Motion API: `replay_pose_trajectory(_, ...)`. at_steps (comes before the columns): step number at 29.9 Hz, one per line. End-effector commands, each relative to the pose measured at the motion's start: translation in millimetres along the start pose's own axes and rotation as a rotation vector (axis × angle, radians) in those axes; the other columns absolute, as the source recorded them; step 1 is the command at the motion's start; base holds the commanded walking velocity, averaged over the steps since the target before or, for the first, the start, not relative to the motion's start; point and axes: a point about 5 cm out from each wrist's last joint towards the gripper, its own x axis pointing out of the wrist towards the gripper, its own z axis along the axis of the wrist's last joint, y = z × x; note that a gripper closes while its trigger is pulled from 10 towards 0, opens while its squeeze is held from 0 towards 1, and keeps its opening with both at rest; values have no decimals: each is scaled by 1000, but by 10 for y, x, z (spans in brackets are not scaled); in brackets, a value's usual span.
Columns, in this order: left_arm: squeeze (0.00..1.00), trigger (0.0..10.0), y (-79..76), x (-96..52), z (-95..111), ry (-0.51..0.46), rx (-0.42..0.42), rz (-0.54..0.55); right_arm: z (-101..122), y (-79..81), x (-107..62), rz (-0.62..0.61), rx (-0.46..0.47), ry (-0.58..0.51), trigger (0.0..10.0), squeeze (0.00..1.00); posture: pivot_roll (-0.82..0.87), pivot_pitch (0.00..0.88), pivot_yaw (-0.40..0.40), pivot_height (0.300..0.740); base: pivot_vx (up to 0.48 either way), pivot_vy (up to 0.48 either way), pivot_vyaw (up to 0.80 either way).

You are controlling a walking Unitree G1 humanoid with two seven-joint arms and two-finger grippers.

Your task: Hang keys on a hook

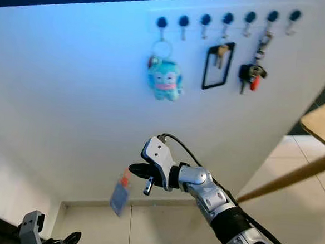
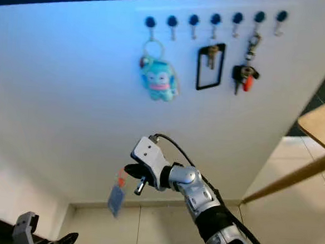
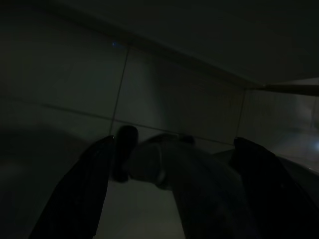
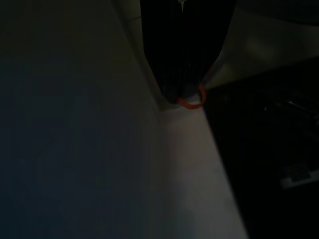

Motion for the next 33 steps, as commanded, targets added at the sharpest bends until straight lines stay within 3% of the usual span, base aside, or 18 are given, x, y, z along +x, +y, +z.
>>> replay_pose_trajectory(1, 0, 10000, -47, 32, -107, 31, -8, -20, -3, -9, -25, -5, -2, -8, 10000, 0, -71, 113, 112, 740, 0, -480, 0)
replay_pose_trajectory(5, 0, 10000, -49, 40, -108, 29, -13, -11, 4, -13, -28, -4, -5, -9, 10000, 0, -75, 114, 112, 740, 0, -480, 0)
replay_pose_trajectory(14, 0, 10000, 42, 24, 63, -51, 6, 119, 27, -8, -25, 7, -13, -12, 10000, 0, -76, 115, 107, 740, 0, 0, 0)
replay_pose_trajectory(18, 0, 10000, 107, -7, 291, -143, 56, 205, 120, -20, -17, 9, -14, -60, 10000, 0, -78, 115, 104, 740, 0, 0, 0)
replay_pose_trajectory(20, 0, 10000, 130, -40, 538, -240, 91, 236, 238, -25, -14, 26, -8, -126, 10000, 0, -77, 114, 101, 740, 0, 0, 0)
replay_pose_trajectory(23, 0, 10000, 124, -51, 648, -276, 109, 229, 283, -30, -19, 36, -4, -151, 10000, 0, -77, 112, 100, 740, 0, 0, 0)
replay_pose_trajectory(25, 0, 10000, 123, -77, 789, -318, 139, 229, 335, -42, -30, 44, -3, -174, 10000, 0, -77, 112, 100, 740, 0, 0, 0)
replay_pose_trajectory(26, 0, 10000, 117, -114, 955, -370, 159, 219, 382, -66, -43, 42, -13, -186, 10000, 0, -77, 112, 100, 740, 0, 0, 0)
replay_pose_trajectory(33, 0, 10000, -38, -57, 1170, -413, 245, 106, 403, -86, -51, 46, -24, -186, 10000, 0, -72, 105, 94, 740, 0, -308, 0)
